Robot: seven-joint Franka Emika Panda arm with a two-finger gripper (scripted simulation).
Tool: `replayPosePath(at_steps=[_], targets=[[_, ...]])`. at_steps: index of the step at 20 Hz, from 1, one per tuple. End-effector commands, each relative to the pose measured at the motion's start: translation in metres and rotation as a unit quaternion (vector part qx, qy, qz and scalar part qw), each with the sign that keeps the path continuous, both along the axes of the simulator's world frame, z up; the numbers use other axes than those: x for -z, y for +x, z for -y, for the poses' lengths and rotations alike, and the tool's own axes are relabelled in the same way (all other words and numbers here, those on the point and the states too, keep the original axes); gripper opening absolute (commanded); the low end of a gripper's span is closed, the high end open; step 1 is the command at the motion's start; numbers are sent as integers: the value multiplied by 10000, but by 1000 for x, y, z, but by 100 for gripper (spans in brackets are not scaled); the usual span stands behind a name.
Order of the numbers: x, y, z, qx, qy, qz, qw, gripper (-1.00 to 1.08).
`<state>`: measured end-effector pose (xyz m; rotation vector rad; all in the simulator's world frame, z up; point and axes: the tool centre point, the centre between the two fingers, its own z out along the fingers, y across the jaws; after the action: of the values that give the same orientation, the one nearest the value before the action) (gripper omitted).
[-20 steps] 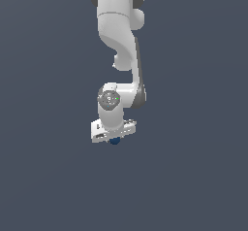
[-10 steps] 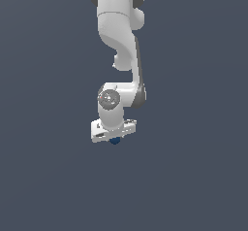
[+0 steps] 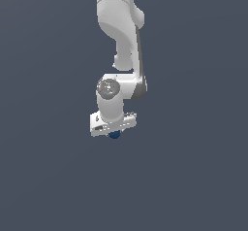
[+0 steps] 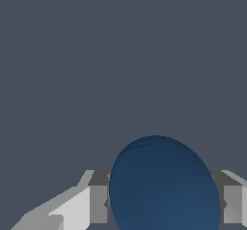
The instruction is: Pick up the object and move it to a goal position.
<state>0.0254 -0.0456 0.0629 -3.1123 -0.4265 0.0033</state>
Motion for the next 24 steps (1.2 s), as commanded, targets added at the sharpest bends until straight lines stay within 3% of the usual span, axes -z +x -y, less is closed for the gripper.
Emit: replayPosePath(at_steps=[1,24], targets=[[-15,-6,0,0,-3,8,10000,-100],[-218,-99,1,-3,-1,10,10000,-100]])
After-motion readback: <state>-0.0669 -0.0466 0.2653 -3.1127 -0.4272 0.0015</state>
